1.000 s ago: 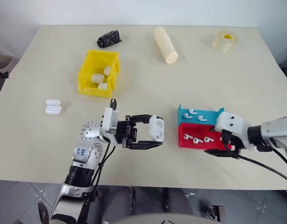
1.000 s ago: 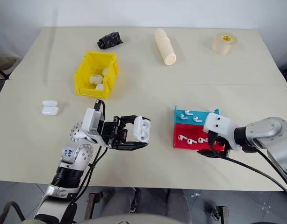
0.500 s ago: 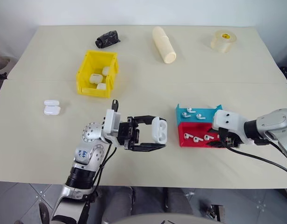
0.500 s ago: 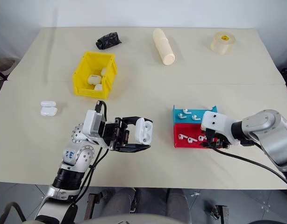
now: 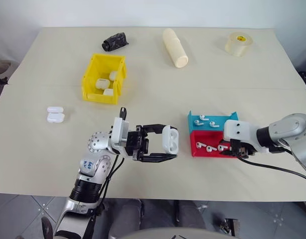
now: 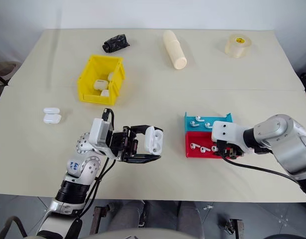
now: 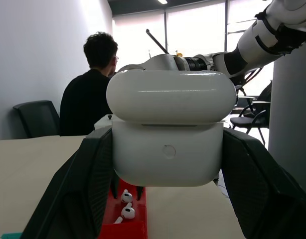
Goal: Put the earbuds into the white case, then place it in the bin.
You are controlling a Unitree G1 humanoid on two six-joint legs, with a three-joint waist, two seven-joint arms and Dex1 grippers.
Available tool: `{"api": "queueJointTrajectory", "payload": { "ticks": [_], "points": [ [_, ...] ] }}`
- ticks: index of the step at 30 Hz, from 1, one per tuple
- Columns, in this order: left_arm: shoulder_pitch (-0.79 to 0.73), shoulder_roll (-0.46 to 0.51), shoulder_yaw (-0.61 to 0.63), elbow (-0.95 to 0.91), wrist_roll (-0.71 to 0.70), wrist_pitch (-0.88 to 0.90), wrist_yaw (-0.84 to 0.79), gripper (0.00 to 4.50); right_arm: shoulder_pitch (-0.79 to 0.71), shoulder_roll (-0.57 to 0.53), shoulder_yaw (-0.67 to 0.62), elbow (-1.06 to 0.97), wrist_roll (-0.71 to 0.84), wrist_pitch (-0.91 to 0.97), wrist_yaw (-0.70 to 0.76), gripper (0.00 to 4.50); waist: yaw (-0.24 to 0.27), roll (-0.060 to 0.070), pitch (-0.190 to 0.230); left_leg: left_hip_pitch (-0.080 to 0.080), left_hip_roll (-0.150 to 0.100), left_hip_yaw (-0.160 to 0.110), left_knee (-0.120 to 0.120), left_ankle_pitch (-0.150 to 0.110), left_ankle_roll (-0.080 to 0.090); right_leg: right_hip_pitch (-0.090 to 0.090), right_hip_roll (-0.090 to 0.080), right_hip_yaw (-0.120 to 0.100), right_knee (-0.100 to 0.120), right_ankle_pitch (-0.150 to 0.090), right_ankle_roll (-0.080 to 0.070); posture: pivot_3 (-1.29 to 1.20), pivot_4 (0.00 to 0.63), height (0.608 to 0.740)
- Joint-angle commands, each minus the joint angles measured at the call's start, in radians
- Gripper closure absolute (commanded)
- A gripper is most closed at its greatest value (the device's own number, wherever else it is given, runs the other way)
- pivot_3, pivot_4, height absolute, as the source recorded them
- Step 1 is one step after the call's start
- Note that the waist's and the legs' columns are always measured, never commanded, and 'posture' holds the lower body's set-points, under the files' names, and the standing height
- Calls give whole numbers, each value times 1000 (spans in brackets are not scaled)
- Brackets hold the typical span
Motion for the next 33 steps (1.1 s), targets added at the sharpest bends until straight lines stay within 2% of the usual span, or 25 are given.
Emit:
{"api": "queueJointTrajectory", "payload": {
  "ticks": [1, 13, 17, 18, 25, 29, 33],
  "points": [
    [8, 7, 4, -50, -16, 3, 9, 1695, -16, 4, -3, 5, -30, -34, 18, 2589, 0, 0, 0, 0, 0, 0, 0, 0, 0, 0, 0, 0, 0, 0, 0, 0, 150, 740],
    [7, 8, 4, -55, -18, 9, 14, 1695, -16, 27, 1, 23, -78, -78, 45, 2589, -1, 0, 0, 0, 0, 0, 0, 0, 0, 0, 0, 0, 0, 0, 0, 0, 150, 740],
    [7, 8, 3, -56, -18, 13, 14, 1695, -7, 31, -1, 19, -85, -76, 50, 3856, -1, 0, 0, 0, 0, 0, 1, 0, 0, 0, 0, 0, 1, 0, 0, 0, 150, 740],
    [7, 8, 3, -56, -19, 15, 14, 1695, -4, 30, -1, 19, -91, -78, 48, 4004, -1, 0, 0, 0, 0, 0, 1, 0, 0, 0, 0, 0, 1, 0, 0, 0, 150, 740],
    [8, 11, 6, -56, -20, 16, 12, 1695, 3, 33, -19, 3, -86, -66, 38, 4003, -1, 0, 0, 0, 0, 0, 2, 0, 0, 0, 0, 0, 2, 0, 0, 0, 150, 740],
    [13, 10, 12, -53, -30, 6, -4, 1695, 41, 39, -165, -34, 46, -60, 55, 4003, 0, 0, 0, 0, 0, 0, 2, 0, 0, 0, 0, 0, 2, 0, 0, 0, 150, 740],
    [9, 11, 17, -40, -36, 9, -16, 1695, 117, 115, -373, -72, 226, -68, 39, 4003, 1, 0, 0, 0, 0, 0, 1, 0, 0, 0, 0, 0, 1, 0, 0, 0, 150, 740]
  ]
}}
